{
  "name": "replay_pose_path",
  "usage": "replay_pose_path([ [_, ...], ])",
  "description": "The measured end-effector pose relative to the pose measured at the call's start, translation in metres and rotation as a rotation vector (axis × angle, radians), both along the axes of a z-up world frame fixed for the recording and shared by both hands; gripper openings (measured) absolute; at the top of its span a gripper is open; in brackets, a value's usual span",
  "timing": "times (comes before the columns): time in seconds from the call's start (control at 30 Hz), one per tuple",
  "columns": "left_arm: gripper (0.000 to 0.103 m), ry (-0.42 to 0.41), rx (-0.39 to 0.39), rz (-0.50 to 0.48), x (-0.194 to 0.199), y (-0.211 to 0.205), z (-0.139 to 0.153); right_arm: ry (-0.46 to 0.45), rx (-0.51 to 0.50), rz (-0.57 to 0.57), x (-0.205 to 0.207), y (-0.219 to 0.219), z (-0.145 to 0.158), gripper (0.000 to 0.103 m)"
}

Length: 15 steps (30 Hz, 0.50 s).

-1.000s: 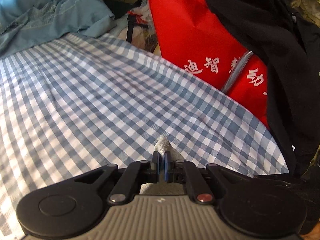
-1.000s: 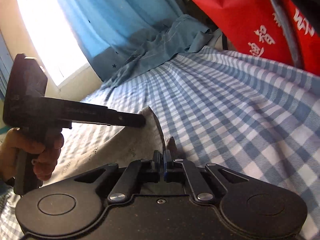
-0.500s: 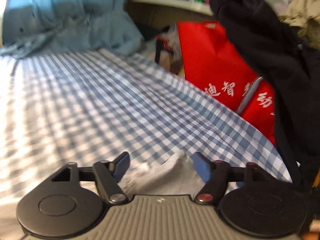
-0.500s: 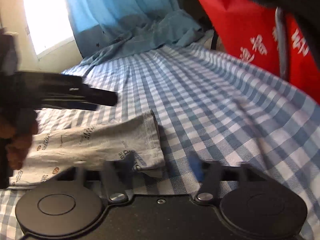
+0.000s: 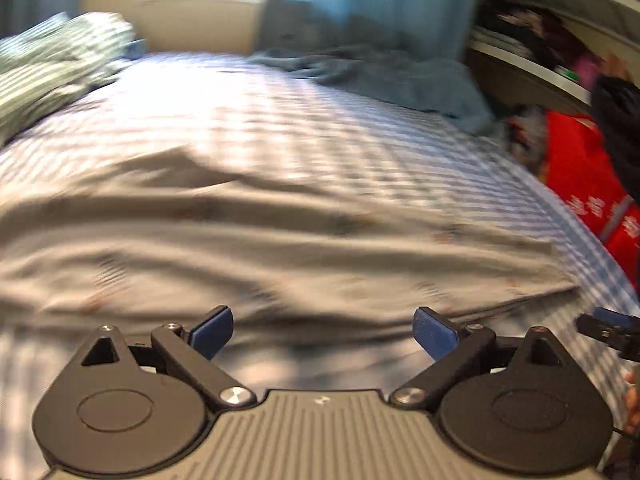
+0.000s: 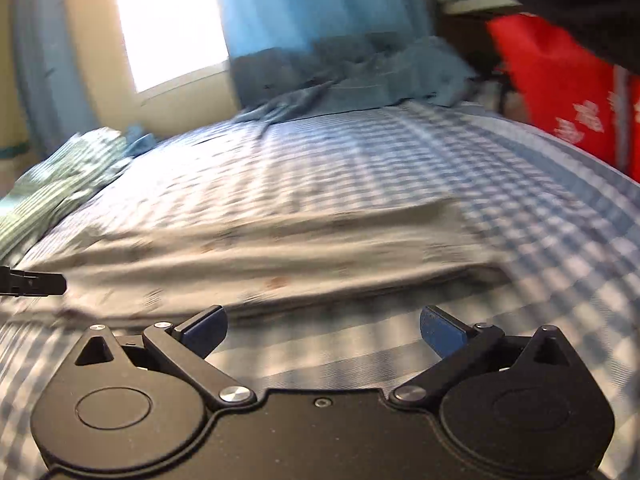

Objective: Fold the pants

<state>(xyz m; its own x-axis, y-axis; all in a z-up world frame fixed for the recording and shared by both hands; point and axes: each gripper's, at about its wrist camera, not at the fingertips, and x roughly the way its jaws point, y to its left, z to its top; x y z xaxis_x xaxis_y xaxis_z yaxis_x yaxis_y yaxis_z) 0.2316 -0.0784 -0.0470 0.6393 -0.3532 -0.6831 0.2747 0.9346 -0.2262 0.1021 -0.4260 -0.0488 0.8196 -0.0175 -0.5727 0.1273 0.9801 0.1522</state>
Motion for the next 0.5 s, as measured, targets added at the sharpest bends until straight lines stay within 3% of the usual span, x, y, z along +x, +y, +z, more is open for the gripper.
replay_pose_path([
  [0.17, 0.099, 0.04, -0.071, 0.278, -0.017, 0.143, -0.002, 0.003, -0.035, 0.141, 0.016, 0.061, 0.009, 0.102],
  [0.27, 0.099, 0.029, -0.082, 0.389, -0.013, 0.197, 0.002, 0.012, -0.02, 0.237, 0.042, 0.094, 0.012, 0.102],
  [0.37, 0.101, -0.02, -0.08, 0.406, -0.004, 0.217, 0.008, 0.026, 0.033, 0.337, 0.077, 0.126, 0.014, 0.102],
  [0.5, 0.102, -0.072, -0.033, 0.372, 0.017, 0.204, 0.008, 0.046, 0.073, 0.449, 0.14, 0.164, 0.017, 0.102],
])
